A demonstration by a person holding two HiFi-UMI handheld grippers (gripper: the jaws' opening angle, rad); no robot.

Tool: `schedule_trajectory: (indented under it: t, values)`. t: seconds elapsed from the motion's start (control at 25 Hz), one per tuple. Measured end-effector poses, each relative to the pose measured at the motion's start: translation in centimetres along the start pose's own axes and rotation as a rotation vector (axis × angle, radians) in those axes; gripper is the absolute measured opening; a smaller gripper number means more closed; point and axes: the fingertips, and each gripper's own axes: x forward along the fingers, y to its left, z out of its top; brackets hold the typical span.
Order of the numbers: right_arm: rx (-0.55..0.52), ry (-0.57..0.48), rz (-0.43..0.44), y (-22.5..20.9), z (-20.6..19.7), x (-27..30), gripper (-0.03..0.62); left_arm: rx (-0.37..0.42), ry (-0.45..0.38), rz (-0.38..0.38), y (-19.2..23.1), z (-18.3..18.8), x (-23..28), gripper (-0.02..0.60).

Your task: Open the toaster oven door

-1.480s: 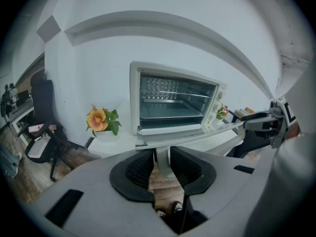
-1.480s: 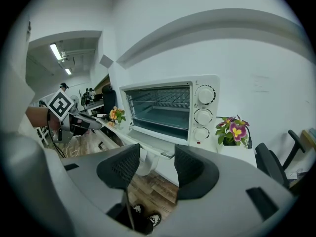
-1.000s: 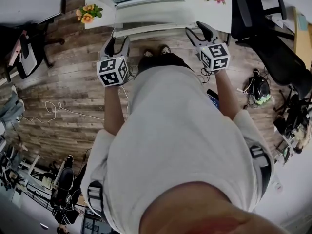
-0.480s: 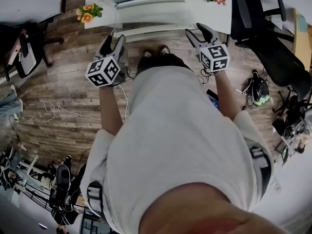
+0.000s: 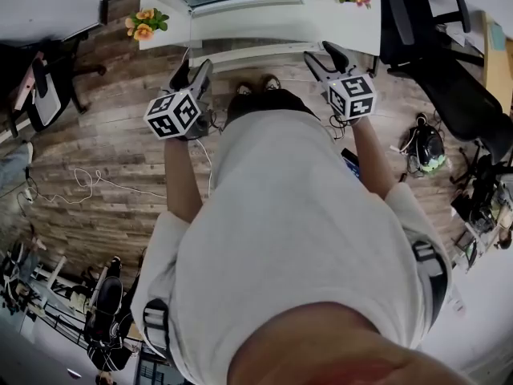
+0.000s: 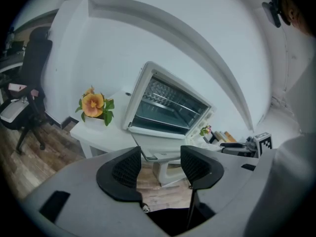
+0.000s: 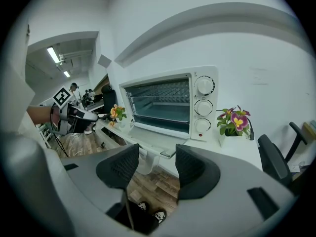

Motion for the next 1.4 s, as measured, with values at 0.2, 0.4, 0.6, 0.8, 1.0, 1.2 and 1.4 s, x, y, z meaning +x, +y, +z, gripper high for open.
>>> schedule_trajectory:
  t: [0.2, 0.4, 0.6, 0.8, 1.0, 1.2, 1.4]
  values:
    - [0.037, 0.012, 0.012, 0.2, -0.9, 0.1, 0.236, 0.004, 0.029, 0.002, 0.2, -0.8, 0.1, 0.249]
    - [0.049, 0.006, 0.015, 0.3, -1.6, 0.2, 0.238, -0.004, 0.042, 0.01, 0.4, -1.5, 0.2, 0.249]
    - [0.043, 0.027, 0.025, 0.4, -2.2, 0.4, 0.238, 0.013, 0.056, 0.019, 0.5, -2.2, 0.4, 0.249]
    - [0.027, 0.035, 0.015, 0.5, -2.9, 0.4, 0.236, 0.02, 0.075, 0.013, 0.6, -2.8, 0.6, 0.249]
    - [0.025, -0.014, -0.008, 0.7, -3.0, 1.1, 0.238, 0.016, 0.052, 0.001, 1.5, -2.8, 0.8, 0.249]
    - [0.024, -0.012, 0.015, 1.2, -3.6, 0.9, 0.238, 0.017, 0.082, 0.022, 1.5, -3.7, 0.3, 0.249]
    - [0.021, -0.016, 0.016, 0.9, -3.8, 0.5, 0.238, 0.022, 0.106, 0.036, 1.0, -3.9, 0.4, 0.249]
